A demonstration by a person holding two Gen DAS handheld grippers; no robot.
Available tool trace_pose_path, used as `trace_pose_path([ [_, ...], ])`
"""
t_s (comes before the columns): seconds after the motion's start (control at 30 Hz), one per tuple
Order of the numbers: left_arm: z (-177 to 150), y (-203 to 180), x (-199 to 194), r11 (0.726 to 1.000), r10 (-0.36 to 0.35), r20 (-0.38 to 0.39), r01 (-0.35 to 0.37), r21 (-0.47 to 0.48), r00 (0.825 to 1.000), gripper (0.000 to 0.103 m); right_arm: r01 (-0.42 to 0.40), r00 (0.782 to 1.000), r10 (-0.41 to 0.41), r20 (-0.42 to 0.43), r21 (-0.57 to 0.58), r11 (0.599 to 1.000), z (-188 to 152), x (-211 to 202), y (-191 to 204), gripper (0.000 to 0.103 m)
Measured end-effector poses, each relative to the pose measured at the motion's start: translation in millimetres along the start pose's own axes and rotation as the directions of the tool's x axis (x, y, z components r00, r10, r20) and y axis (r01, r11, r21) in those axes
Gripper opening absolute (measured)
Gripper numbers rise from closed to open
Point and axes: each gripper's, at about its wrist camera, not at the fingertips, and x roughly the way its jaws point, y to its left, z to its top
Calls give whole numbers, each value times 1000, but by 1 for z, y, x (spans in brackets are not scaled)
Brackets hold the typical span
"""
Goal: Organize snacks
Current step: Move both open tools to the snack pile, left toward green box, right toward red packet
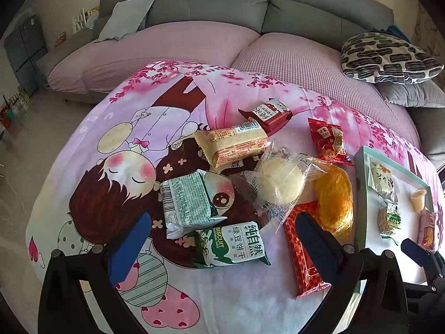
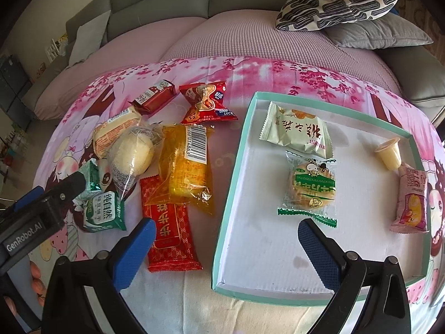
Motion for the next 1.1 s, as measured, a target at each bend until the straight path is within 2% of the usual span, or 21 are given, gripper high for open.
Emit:
trace_pose_path([
  [0.27, -3, 8, 16, 999, -30, -58, 28, -29, 998, 103, -29, 999, 28, -19, -54, 998, -2, 10, 20, 103],
  [0.53, -11, 12, 43, 998, -24, -150, 16, -53, 988, 103, -49, 997, 40, -64, -141, 989, -11, 25, 46, 103],
  [0.7, -12, 12, 50, 998, -33, -172, 23, -60, 985, 103, -62, 996, 50, -79, -168, 984, -14, 31, 55, 103],
  [0.9, -14, 13, 60, 997, -32, -208, 17, -73, 978, 103, -16, 997, 0, -81, -203, 979, -15, 37, 62, 103],
  [1.1, -13, 20, 61, 995, -34, -212, 13, -99, 977, 103, -45, 998, 36, -51, -181, 983, -11, 30, 60, 103],
])
